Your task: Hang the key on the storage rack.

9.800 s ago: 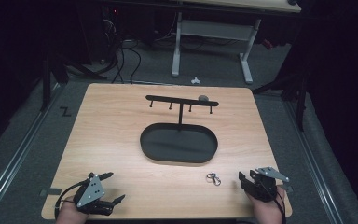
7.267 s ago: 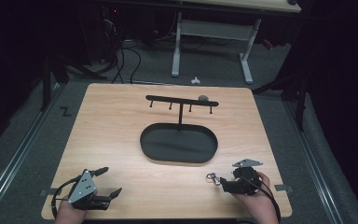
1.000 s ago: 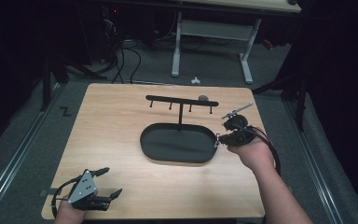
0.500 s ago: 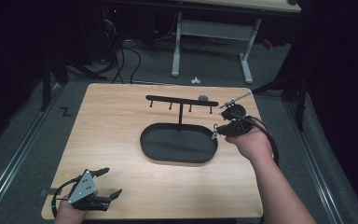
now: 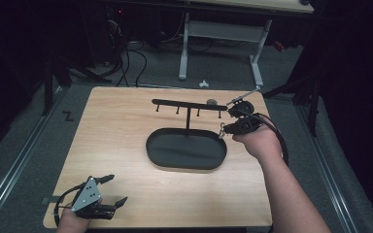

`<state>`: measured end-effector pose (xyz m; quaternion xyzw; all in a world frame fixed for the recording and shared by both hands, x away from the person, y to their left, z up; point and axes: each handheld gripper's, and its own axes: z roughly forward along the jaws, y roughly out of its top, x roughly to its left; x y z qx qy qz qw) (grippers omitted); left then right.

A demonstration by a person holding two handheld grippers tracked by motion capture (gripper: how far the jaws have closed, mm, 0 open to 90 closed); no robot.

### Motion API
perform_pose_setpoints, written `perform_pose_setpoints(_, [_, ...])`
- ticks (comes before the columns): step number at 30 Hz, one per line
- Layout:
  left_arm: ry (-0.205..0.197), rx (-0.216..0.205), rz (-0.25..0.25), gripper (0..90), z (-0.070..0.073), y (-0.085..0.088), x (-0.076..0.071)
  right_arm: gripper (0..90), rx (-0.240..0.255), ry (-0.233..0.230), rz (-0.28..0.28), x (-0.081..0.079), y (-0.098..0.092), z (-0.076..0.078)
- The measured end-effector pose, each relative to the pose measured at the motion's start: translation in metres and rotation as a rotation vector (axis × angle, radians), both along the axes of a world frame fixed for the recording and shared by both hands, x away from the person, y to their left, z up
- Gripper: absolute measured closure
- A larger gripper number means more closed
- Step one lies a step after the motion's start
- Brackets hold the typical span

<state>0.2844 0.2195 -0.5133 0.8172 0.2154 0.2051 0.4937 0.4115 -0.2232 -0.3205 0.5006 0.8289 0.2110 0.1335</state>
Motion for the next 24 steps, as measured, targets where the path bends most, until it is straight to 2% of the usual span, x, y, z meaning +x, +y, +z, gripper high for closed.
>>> perform_pose_setpoints(9, [0.001,-0.001,0.002,15.3,0.000,0.001,0.000,88.8,0.000,-0.009,-0.002,0.010,0.005,0.009])
perform_pose_setpoints(20, [0.005,0.000,0.002,15.3,0.000,0.001,0.000,88.8,0.000,0.002,-0.009,0.022,0.010,0.003])
perform_pose_setpoints(24, [0.004,-0.001,0.003,15.3,-0.001,0.001,0.000,88.8,0.007,0.005,-0.027,0.027,0.006,0.002])
